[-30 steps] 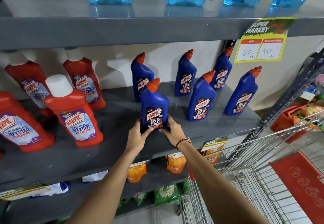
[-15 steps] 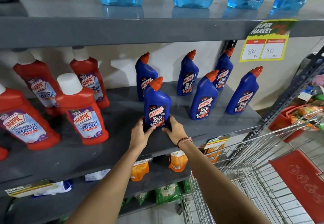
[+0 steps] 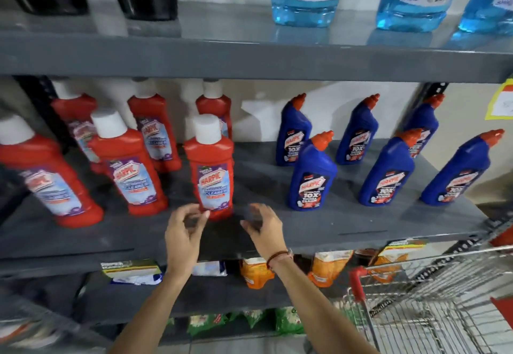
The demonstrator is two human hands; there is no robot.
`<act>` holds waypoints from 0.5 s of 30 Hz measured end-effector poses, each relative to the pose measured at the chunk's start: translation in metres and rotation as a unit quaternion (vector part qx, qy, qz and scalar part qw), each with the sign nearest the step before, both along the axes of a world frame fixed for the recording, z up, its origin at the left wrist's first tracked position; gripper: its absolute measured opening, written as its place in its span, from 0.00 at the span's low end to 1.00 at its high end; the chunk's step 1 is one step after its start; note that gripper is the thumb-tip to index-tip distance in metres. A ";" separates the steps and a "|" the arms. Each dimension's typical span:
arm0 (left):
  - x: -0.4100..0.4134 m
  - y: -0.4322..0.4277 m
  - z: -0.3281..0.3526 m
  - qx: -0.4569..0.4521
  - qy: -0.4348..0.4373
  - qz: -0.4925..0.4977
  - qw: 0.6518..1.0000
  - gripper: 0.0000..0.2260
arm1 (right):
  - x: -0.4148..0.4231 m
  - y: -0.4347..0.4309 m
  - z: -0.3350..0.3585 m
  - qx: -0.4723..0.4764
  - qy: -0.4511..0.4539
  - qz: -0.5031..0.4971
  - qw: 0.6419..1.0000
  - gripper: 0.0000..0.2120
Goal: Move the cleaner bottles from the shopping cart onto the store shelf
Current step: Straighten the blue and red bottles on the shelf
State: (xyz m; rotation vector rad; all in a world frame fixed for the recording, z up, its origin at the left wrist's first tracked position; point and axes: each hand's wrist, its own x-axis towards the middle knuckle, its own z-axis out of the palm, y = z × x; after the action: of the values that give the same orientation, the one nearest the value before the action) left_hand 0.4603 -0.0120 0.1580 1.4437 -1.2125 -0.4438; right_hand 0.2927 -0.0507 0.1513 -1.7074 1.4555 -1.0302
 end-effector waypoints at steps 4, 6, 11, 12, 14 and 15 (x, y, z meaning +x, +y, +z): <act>0.034 -0.016 -0.014 0.083 -0.060 -0.031 0.994 0.24 | 0.040 -0.016 0.006 0.047 -0.002 0.072 0.996 0.30; 0.038 -0.024 -0.019 0.124 -0.084 -0.077 0.986 0.25 | 0.046 -0.020 0.005 0.059 -0.013 0.088 0.994 0.30; 0.048 -0.041 -0.013 0.146 -0.056 -0.164 0.974 0.22 | 0.048 -0.024 0.004 0.057 -0.026 0.089 0.994 0.26; 0.048 -0.044 -0.011 0.149 -0.054 -0.180 0.971 0.21 | 0.047 -0.023 0.005 0.050 -0.031 0.084 0.995 0.26; 0.054 -0.051 -0.010 0.156 -0.065 -0.200 0.965 0.20 | 0.050 -0.022 0.004 0.044 -0.036 0.074 0.996 0.26; 0.055 -0.054 -0.011 0.159 -0.070 -0.207 0.963 0.20 | 0.051 -0.022 0.003 0.045 -0.035 0.070 0.996 0.26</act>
State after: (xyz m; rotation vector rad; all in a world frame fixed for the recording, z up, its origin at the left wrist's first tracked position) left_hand 0.5155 -0.0659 0.1473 1.5058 -1.6229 -0.8671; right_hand 0.3435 -0.0724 0.1542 -1.6653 1.2995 -0.9269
